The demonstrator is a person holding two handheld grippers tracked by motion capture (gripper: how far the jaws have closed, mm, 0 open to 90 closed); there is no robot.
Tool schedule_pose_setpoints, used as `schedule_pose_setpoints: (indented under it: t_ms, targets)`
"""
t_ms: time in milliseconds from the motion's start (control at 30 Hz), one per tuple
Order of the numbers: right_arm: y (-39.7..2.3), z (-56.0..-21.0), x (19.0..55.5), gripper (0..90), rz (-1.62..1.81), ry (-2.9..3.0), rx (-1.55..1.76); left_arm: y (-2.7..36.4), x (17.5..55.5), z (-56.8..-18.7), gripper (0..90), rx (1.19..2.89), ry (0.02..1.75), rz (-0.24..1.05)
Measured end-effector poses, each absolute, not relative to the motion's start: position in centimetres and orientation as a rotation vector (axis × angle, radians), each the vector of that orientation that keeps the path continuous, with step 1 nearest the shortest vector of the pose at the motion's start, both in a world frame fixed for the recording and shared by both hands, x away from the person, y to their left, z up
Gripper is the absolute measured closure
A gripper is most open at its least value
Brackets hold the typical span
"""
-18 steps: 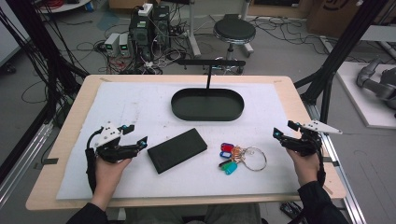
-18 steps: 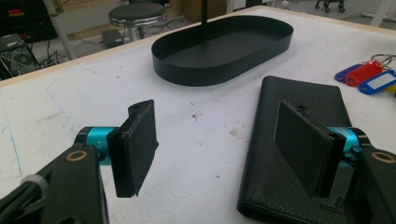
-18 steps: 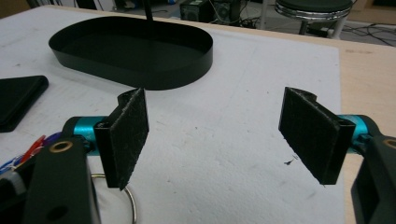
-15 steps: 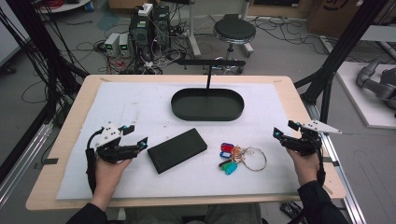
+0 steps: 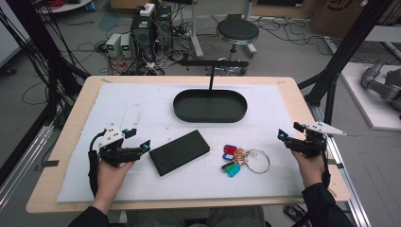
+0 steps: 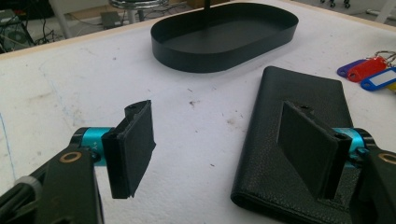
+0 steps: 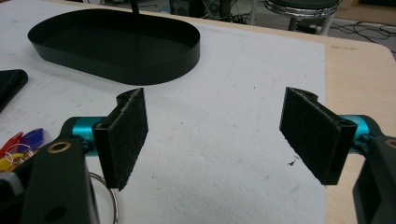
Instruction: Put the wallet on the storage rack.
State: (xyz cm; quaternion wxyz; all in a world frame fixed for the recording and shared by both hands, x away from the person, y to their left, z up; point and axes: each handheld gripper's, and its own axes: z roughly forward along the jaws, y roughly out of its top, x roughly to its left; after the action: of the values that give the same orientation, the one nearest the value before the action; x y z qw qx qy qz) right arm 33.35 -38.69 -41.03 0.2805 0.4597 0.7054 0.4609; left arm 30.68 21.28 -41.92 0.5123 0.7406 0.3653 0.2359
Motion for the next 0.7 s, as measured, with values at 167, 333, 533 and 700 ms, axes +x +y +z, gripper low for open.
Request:
schedule_pose_setpoints:
  t_ms: [167,333,533,700]
  targets:
    - [-38.4,-41.0,33.6,23.9,1.225,1.890,1.226,21.5,30.5,-42.1,30.0,1.777,0.917,0.542]
    - [-38.1,-41.1,33.7,24.3,1.219,1.902,1.211,21.4,30.5,-42.4,32.8,1.789,0.937,0.504]
    - [-38.1,-41.1,33.8,24.3,1.217,1.906,1.209,20.9,30.9,-43.2,33.4,1.819,1.000,0.436]
    - [-38.1,-41.1,33.7,24.4,1.213,1.906,1.211,20.7,31.2,-43.9,35.9,1.840,1.053,0.379]
